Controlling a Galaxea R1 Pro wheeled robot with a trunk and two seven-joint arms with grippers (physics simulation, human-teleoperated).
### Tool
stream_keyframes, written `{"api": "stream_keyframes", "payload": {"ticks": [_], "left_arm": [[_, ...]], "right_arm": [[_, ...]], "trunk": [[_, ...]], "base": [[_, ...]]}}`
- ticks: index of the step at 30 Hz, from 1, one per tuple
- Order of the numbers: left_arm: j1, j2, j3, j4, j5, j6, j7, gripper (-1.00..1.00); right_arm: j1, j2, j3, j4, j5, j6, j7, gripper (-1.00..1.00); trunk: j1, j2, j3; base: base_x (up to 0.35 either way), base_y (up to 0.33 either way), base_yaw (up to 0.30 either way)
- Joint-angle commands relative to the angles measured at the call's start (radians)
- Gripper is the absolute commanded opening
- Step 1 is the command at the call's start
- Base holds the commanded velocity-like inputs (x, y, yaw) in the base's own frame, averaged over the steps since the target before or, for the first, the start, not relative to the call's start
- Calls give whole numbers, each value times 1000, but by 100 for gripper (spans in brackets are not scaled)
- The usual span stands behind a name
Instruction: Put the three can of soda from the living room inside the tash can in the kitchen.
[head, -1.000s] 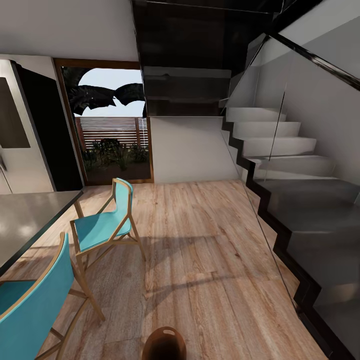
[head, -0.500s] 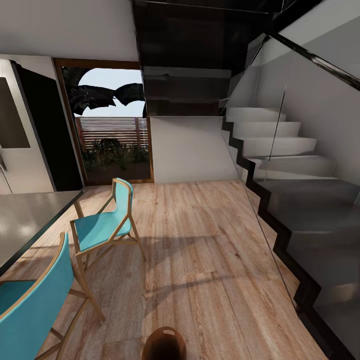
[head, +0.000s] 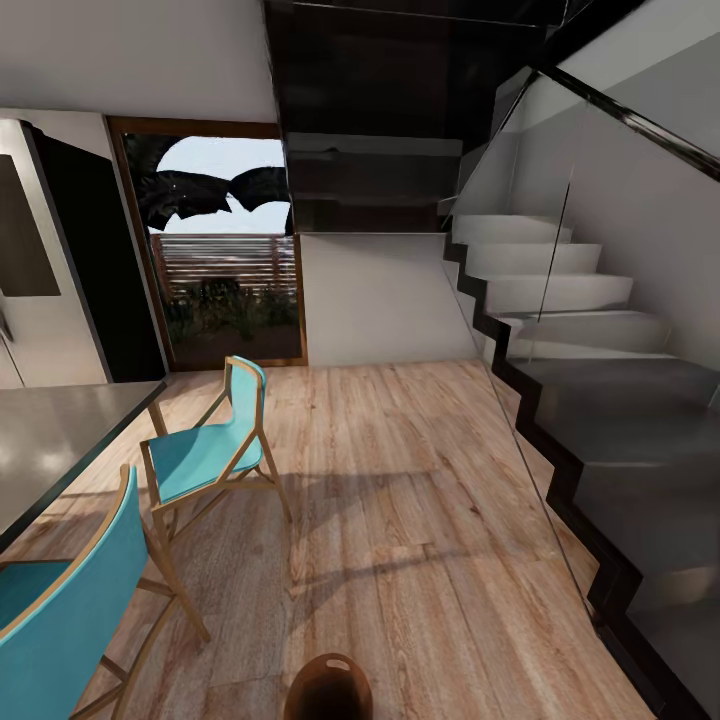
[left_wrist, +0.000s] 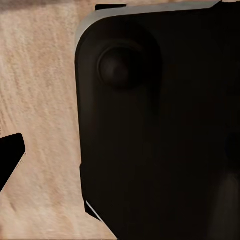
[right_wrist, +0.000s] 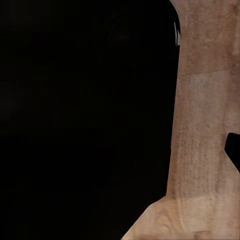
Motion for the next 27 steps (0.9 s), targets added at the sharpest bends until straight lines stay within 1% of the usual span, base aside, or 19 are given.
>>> {"api": "stream_keyframes", "payload": {"ticks": [1, 27], "left_arm": [[-2, 0, 0, 0, 0, 0, 0, 100], [12, -2, 1, 6, 1, 1, 0, 100]], "right_arm": [[0, 0, 0, 0, 0, 0, 0, 100], [0, 1, 1, -1, 0, 0, 6, 100]], "trunk": [[0, 0, 0], [0, 0, 0]], "base": [[0, 0, 0], [0, 0, 0]]}}
